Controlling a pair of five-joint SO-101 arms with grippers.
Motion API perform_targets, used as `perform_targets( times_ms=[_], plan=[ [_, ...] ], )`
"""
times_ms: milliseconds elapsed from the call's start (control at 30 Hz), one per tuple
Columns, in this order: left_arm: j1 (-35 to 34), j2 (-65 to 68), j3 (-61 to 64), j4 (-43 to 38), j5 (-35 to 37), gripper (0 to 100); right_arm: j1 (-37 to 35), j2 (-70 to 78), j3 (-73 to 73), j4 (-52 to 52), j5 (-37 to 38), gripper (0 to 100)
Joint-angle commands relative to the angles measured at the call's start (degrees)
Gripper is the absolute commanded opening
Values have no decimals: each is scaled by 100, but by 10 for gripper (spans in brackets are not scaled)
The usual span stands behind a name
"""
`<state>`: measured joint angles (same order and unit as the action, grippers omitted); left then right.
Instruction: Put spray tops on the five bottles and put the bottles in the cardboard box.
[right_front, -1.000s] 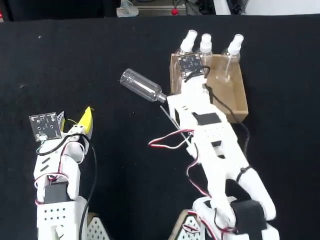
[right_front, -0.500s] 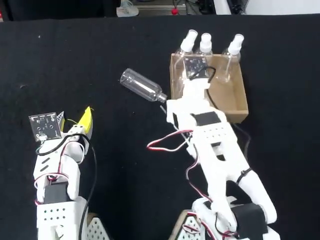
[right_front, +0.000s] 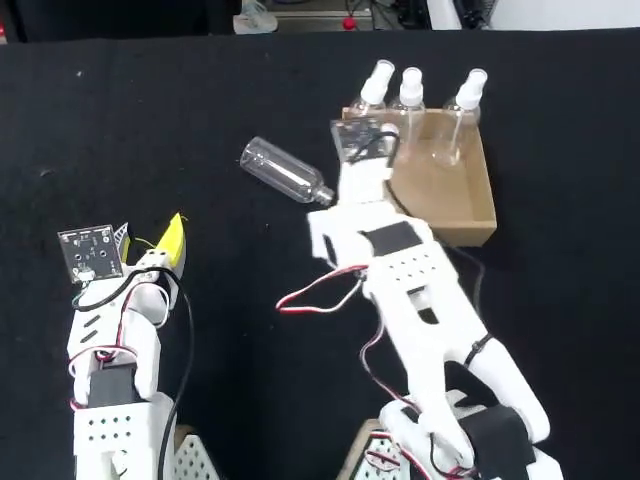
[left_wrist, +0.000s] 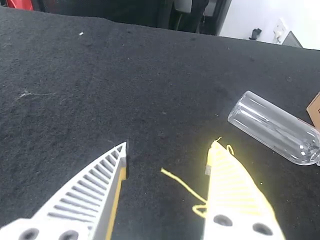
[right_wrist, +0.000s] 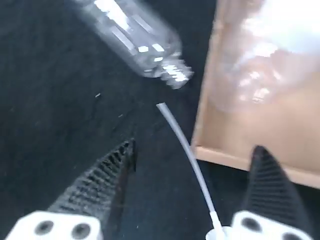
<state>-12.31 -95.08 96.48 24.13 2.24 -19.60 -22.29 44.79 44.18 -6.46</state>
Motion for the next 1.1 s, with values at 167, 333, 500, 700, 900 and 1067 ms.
perform_targets(
  times_ms=[167,333,500,700,900,1067],
  plan=[
    [31,-70,136,9,-26,253,-448,-233,-523,114,633,25],
    [31,-70,136,9,-26,253,-668,-215,-1068,484,958,221],
    [31,-53,136,9,-26,253,-1134,-207,-1754,1116,1714,440],
    [31,-44,136,9,-26,253,-1090,66,-2246,1143,2163,156],
    [31,-44,136,9,-26,253,-1055,954,-2844,1029,2488,237],
    [31,-35,136,9,-26,253,-1055,1938,-3275,1029,2523,522]
  ],
)
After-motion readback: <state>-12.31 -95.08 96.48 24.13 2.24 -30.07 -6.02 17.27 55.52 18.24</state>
